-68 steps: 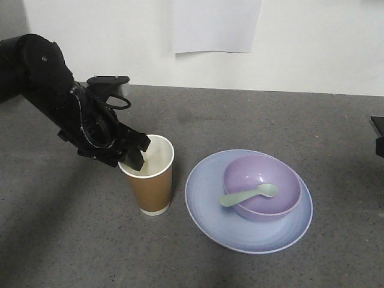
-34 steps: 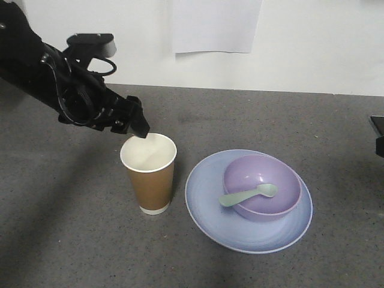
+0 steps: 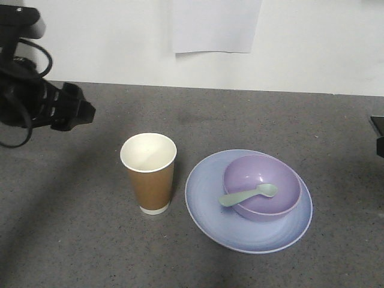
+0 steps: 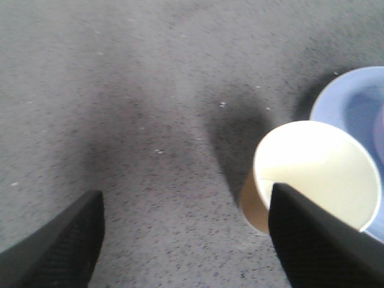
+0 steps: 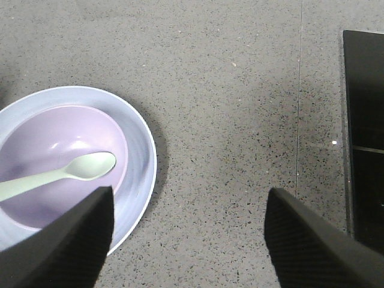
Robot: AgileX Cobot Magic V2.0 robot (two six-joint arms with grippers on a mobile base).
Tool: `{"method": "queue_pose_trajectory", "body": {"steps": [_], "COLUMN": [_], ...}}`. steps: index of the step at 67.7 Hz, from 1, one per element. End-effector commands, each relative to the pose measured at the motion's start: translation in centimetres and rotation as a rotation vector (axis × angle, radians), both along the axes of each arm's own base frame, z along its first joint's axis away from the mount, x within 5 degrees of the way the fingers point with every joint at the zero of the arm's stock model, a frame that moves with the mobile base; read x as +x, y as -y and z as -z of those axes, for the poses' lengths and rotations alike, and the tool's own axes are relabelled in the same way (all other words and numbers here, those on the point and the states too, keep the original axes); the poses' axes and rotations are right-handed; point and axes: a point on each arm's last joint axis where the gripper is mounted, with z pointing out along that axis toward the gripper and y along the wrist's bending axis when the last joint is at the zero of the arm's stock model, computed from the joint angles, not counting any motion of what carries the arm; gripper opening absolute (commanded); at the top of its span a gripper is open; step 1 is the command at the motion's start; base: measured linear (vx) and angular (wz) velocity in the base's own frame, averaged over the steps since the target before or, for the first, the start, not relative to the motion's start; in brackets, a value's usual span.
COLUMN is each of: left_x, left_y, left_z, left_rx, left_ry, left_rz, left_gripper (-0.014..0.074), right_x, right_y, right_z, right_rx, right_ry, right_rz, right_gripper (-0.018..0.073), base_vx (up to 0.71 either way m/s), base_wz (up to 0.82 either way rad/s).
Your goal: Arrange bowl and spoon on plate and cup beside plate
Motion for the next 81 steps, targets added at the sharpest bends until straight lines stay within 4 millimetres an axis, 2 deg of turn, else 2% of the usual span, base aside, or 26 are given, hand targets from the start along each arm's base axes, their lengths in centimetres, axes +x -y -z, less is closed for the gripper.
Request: {"method": "queue_pose_trajectory", "body": {"steps": [1, 10, 21, 25, 46, 57, 67, 81], "left_x": [-2.6, -5.3, -8.2, -9.2, -13.4, -14.9, -15.6, -15.7], "left_y": [-1.3, -2.8, -4.2, -4.6, -5.9, -6.4, -6.7, -6.7], "left_z": [-1.9, -0.8, 0.9, 1.7, 4.4, 5.0, 4.7, 4.7], "left_rx": [-0.052, -0.050, -0.069, -0.089, -0.151, -0.168, -0.182, -0.185], "left_ry": [0.190, 0.256, 0.294, 0.307, 0.400, 0.438, 0.470, 0.472], "left_rz": [-0.054, -0.101, -0.156, -0.172, -0.167, -0.164, -0.164, -0.164], "left_gripper": [0.0533, 0.0533, 0.0533, 0.0533, 0.0533, 0.0504, 0.0364, 0.0020], "right_x": [0.0, -0.7, -2.4, -3.3, -6.9, -8.2, -8.7, -8.6], "right_y": [0.2, 0.2, 0.2, 0.2, 0.2, 0.2, 0.3, 0.3], "right_z": [-1.4, -2.0, -2.3, -1.8, 3.7, 5.3, 5.3, 5.2], "right_rx": [-0.020, -0.024, -0.037, -0.036, -0.033, -0.040, -0.043, -0.042], "right_ry": [0.096, 0.144, 0.235, 0.261, 0.327, 0.376, 0.415, 0.426], "right_rz": [0.007, 0.008, 0.005, 0.008, 0.021, 0.022, 0.024, 0.026], "right_gripper": [0.0506, 0.0506, 0.0506, 0.0506, 0.0506, 0.0487, 0.0379, 0.0104], "base_vx": [0.00, 0.00, 0.00, 0.00, 0.00, 0.00, 0.00, 0.00], "base_wz": [0.00, 0.00, 0.00, 0.00, 0.00, 0.00, 0.00, 0.00]}}
